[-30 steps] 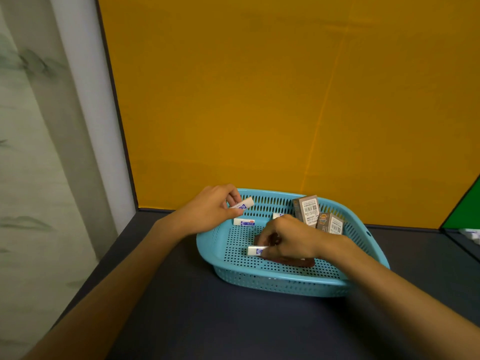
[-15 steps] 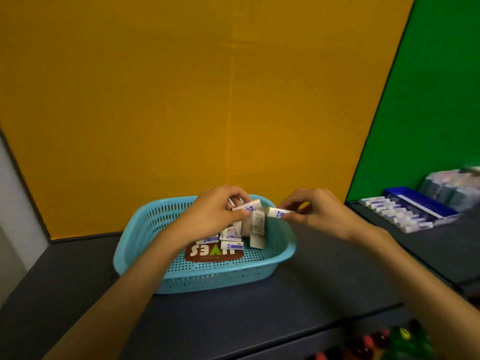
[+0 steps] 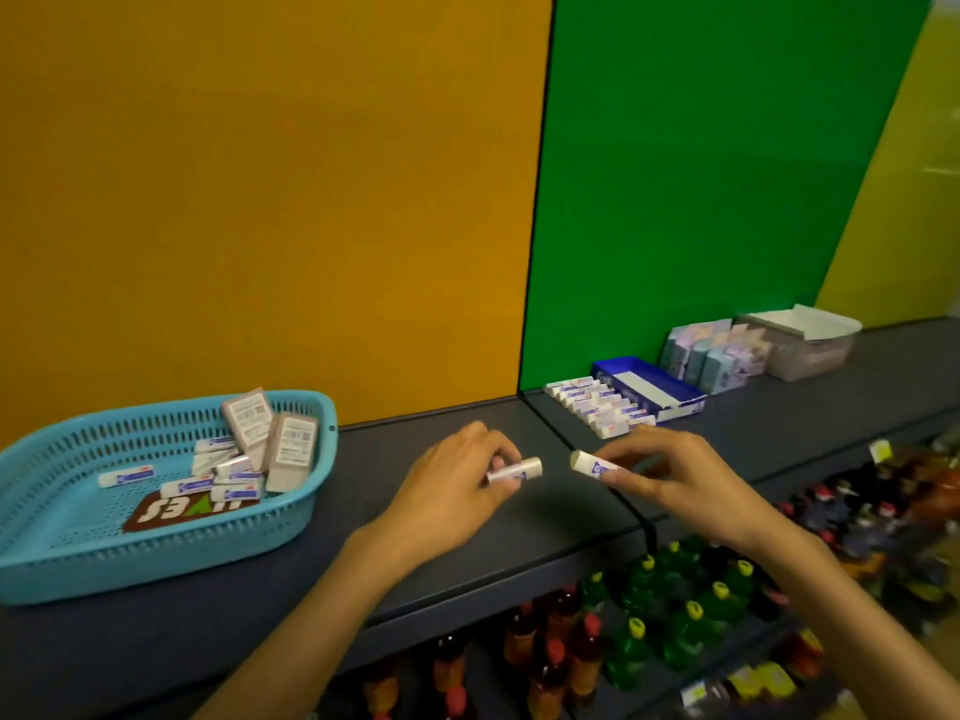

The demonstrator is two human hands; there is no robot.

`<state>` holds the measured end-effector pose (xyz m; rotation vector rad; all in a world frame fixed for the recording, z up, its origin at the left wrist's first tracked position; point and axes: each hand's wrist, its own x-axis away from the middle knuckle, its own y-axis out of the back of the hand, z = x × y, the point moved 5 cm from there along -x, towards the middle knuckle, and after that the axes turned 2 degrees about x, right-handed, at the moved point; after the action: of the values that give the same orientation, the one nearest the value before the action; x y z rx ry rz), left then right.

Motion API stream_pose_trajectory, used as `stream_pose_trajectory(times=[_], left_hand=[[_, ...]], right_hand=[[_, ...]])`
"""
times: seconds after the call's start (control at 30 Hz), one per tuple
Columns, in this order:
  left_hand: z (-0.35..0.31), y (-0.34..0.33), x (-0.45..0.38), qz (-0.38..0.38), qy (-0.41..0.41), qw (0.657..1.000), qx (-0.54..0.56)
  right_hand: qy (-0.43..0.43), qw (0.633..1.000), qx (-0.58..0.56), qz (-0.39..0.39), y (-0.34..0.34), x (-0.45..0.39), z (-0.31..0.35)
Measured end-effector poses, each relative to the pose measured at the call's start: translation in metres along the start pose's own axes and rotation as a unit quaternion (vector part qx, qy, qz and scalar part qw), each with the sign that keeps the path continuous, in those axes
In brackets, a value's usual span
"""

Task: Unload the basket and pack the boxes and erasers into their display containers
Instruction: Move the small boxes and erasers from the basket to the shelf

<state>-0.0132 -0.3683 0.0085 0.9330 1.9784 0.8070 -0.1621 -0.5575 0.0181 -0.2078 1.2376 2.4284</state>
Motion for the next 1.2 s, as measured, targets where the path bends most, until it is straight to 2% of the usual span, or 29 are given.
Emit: stream_pose_trajectory(times=[0.23,0.47,0.63,0.8,1.03,1.2], left_hand=[[-0.064,-0.080,-0.028,-0.020,0.019,1.000,0.001],[-0.081,-0.138,-0.054,-0.017,0.044,0.999,-0.006],[-0.072,-0.165,-0.095,-0.028,0.053,0.998,-0.031],[-0.058,-0.190,-0.136,-0.037,0.067,0.986,-0.145],[-0.038,-0.221,-0.186,-0.015,0.090,0.990,-0.105],[-0.028,-0.234,-0.205,-0.004,0.135,0.980,-0.143]], right_hand=[[-0.023,0.999,0.010,-0.029,0.058,0.061,-0.084],[-0.032,0.998,0.044,-0.042,0.077,0.073,-0.155],[-0.007,0.994,0.102,-0.031,0.074,0.050,-0.193],[-0.004,0.988,0.156,0.006,0.076,0.008,-0.229],[0.034,0.978,0.204,0.042,0.076,-0.050,-0.256],[0.097,0.961,0.256,0.048,0.069,-0.076,-0.262]])
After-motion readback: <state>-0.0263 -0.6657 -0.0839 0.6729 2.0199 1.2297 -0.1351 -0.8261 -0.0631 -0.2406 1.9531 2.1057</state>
